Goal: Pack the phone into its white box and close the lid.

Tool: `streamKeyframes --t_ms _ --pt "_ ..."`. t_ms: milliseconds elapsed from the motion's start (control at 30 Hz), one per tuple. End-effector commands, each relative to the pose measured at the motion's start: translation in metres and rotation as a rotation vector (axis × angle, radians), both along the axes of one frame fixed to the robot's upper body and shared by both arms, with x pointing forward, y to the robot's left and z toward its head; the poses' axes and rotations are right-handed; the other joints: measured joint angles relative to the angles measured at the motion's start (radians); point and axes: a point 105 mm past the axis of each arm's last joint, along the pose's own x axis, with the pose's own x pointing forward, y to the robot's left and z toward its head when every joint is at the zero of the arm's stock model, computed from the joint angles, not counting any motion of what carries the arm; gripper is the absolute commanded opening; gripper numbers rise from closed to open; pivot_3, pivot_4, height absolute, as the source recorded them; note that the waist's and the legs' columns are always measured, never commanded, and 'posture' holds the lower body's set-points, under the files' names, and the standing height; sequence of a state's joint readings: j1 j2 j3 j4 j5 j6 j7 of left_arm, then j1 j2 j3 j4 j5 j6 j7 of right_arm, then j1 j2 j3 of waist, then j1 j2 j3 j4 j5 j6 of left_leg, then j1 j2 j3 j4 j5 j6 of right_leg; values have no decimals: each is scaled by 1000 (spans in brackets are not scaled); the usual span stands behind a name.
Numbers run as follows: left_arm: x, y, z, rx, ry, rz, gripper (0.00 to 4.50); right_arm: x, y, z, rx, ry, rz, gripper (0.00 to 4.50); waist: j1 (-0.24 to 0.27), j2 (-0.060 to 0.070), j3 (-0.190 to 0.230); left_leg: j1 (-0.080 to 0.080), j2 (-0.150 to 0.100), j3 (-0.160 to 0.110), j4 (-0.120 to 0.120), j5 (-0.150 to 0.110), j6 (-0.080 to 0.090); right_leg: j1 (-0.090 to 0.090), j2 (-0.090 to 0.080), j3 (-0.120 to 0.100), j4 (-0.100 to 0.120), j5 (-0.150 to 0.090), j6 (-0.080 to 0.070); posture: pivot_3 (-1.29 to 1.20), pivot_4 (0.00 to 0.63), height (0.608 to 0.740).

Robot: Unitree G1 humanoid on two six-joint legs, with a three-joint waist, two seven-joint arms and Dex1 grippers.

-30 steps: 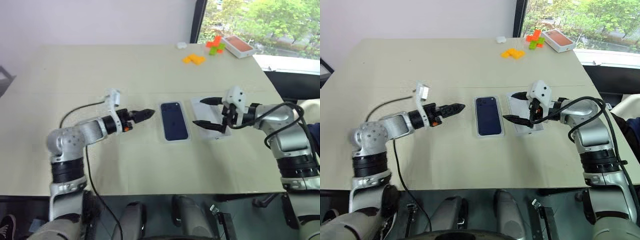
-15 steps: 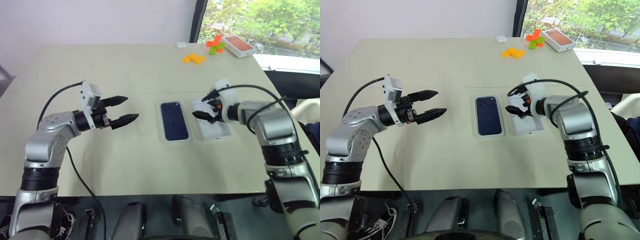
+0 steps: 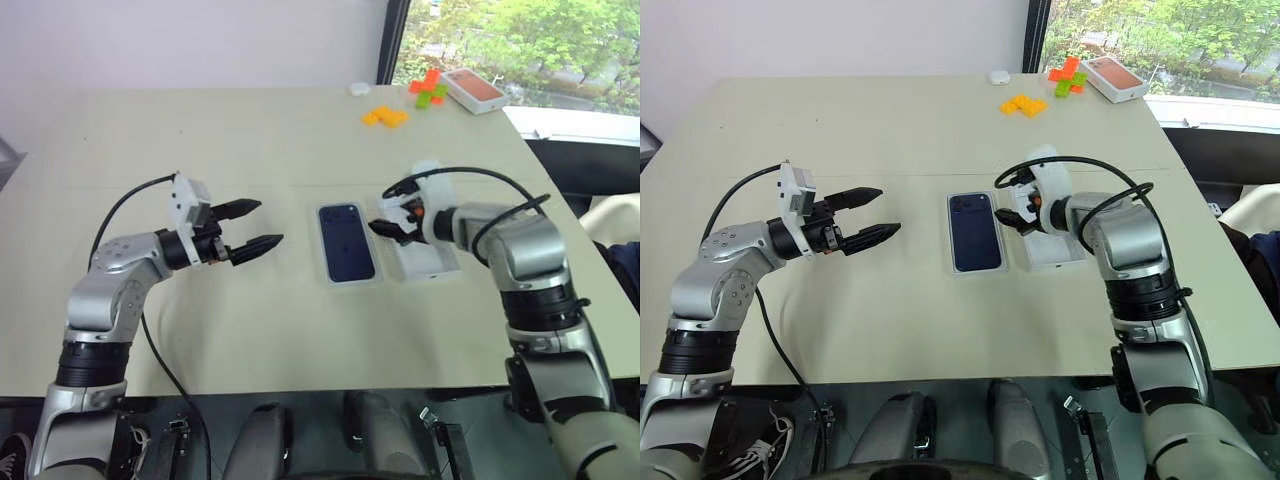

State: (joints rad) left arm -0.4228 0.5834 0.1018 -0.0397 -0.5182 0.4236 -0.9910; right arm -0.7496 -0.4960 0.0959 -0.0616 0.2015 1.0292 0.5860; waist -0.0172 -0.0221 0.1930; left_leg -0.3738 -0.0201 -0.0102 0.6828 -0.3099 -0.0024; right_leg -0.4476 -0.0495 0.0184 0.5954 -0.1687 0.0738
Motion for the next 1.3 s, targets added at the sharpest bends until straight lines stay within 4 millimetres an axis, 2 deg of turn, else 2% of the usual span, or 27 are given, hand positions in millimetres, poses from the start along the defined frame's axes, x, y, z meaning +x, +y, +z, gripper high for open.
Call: streamKeyframes --t_ms 33,100,133,233,267,367,433,533,667,1000,1133,1233,1300 --pt "9 0 -10 0 79 50 4500 -4 6 13 -36 -126 71 3546 1 0 0 0 0 0 0 0 0 1 0 0 0 0 0 0 150 740" --pt "15 1 -13 -26 114 98 3937 -6 6 13 -35 -146 97 2585 4 0 0 0 0 0 0 0 0 1 1 0 0 0 0 0 150 740" --pt "18 -2 -17 -25 130 119 3595 -6 5 12 -105 -199 126 2076 4 0 0 0 0 -1 1 0 0 2 0 0 0 0 0 0 150 740" --pt "21 -16 -30 -5 148 153 2218 -8 -2 -4 -309 -269 196 571 5 0 0 0 -1 0 1 0 0 2 -1 0 -1 0 0 0 150 740" --pt "21 -20 -34 -4 162 151 1660 -8 -3 -8 -329 -269 205 11 4 0 0 0 -1 1 1 0 0 2 -1 0 -1 0 0 0 150 740" --pt "24 -32 -47 45 158 173 80 -7 -2 -15 -315 -244 208 0 1 0 0 0 -1 1 1 0 1 2 -1 1 -1 0 0 0 150 740" --pt "27 -41 -61 86 177 191 28 -9 -1 -25 -355 -236 231 0 1 -1 0 1 0 1 1 0 1 1 0 1 -1 0 0 0 150 740" --pt "23 -57 -71 112 208 160 28 -11 -1 -32 -378 -227 246 0 4 0 0 1 0 1 1 0 0 2 1 1 0 0 0 0 150 740" --pt "36 -56 -78 172 204 247 28 -10 1 -37 -367 -213 247 0 3 0 0 1 0 1 1 0 0 2 1 1 0 0 0 0 150 740" --pt "41 -69 -81 204 190 215 28 -12 -1 -59 -468 -194 296 0 6 0 0 1 0 1 1 0 0 2 0 1 0 0 0 0 150 740" --pt "39 -75 -84 215 193 186 28 -19 9 -61 -393 -156 325 0 5 -1 0 2 0 1 1 0 0 3 0 1 -1 0 0 0 150 740" --pt "34 -80 -84 213 199 149 28 -24 13 -63 -411 -170 365 0 5 -1 0 2 0 1 1 0 0 3 0 1 0 0 0 0 150 740" --pt "30 -82 -83 209 204 128 28 -28 19 -59 -338 -153 371 0 3 0 0 2 0 1 1 0 0 3 0 1 0 0 0 0 150 740"
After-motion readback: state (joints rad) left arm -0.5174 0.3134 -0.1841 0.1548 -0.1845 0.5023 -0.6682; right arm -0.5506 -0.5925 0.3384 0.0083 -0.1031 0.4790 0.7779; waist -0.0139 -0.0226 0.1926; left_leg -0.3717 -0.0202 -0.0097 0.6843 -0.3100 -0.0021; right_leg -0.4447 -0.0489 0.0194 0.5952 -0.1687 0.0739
